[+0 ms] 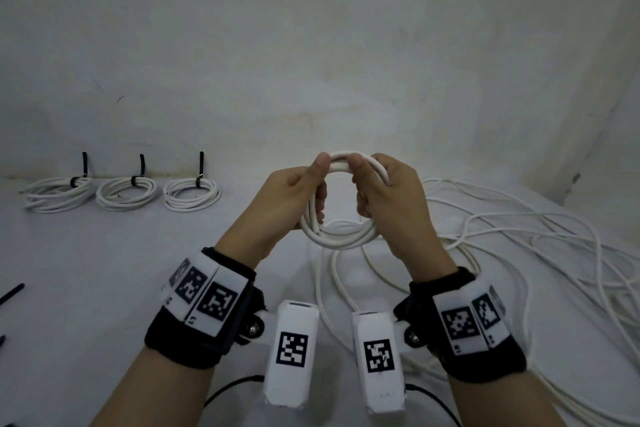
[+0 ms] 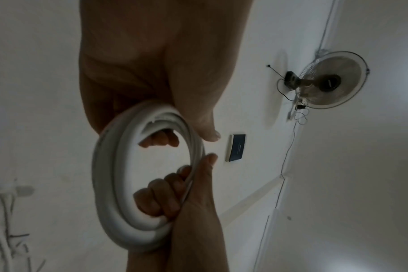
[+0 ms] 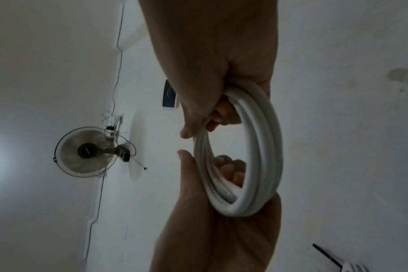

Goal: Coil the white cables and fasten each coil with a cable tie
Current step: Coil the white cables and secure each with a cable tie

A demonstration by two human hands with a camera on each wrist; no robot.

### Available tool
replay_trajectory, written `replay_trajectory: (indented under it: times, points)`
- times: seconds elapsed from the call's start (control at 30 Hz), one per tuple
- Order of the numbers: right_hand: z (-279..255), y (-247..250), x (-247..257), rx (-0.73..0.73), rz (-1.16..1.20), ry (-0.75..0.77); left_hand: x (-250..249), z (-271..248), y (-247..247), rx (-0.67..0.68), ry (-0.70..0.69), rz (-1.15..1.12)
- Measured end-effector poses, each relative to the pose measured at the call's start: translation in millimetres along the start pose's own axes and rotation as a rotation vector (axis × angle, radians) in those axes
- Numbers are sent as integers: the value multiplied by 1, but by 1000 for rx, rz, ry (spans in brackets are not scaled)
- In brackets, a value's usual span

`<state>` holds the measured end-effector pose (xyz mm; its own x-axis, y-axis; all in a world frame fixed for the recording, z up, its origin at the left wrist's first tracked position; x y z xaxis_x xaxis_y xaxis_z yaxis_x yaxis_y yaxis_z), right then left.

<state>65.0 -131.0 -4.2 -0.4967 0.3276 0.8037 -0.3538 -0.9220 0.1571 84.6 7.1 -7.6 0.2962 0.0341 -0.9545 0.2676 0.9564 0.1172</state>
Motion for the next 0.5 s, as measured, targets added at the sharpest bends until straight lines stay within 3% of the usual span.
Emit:
replay_trajectory:
  times: [0.13,0.37,0.5]
  points:
    - [-9,-6,-16,-6,126,-94,6,1,-1,-58,-54,41]
    - [-13,1,-25,-10,170,-142,12,2,-9,-21,-33,62]
    - [-20,-6,-33,29,374,-380,16,-3,-11,-5,20,137]
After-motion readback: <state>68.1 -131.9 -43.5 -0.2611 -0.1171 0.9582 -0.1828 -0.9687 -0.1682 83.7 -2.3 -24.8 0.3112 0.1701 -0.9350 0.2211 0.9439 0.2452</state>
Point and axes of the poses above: each hand's wrist, its own z-axis towards the middle knuckle, its own y-axis out of the back of the hand, x = y × z, the point moved 3 cm from there along z, towards the middle knuckle, and after that the axes turned 1 degree about -x, right-handed, at the moved point
